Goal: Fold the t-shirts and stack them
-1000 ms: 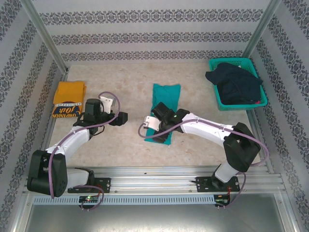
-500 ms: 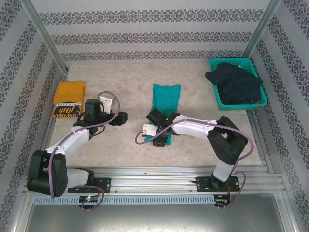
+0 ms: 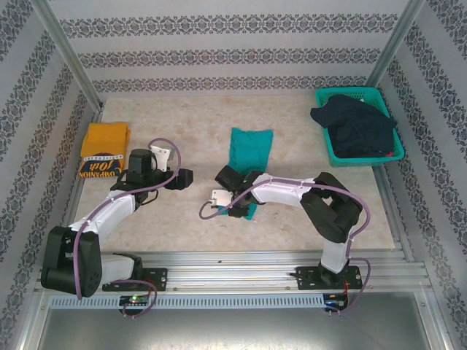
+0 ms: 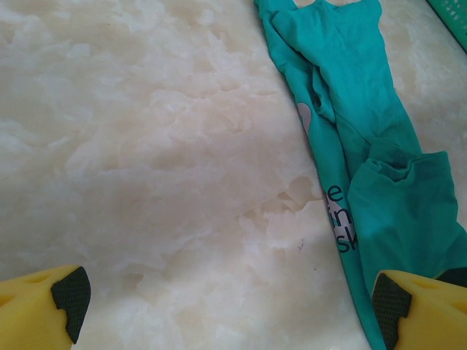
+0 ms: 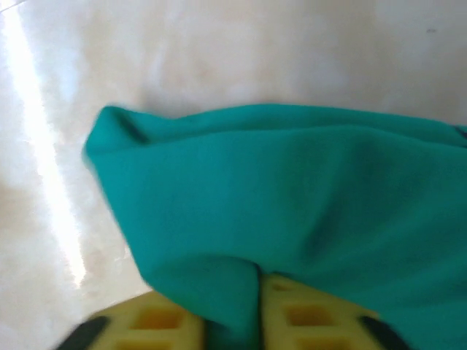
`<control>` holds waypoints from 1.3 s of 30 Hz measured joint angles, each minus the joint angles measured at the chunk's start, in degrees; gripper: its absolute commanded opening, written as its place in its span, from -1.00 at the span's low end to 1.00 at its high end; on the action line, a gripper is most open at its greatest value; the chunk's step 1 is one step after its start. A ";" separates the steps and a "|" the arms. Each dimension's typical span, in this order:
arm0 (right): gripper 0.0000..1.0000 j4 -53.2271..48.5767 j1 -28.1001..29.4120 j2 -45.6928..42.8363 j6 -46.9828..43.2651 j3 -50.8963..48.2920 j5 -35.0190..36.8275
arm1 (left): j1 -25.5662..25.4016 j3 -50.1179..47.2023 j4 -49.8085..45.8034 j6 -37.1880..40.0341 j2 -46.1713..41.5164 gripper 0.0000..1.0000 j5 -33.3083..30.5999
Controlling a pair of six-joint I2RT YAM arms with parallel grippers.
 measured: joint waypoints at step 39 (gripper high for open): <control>-1.00 -8.44 4.96 -14.95 7.63 -7.93 -7.19 | -17.35 32.37 5.84 -52.83 45.64 -0.07 4.68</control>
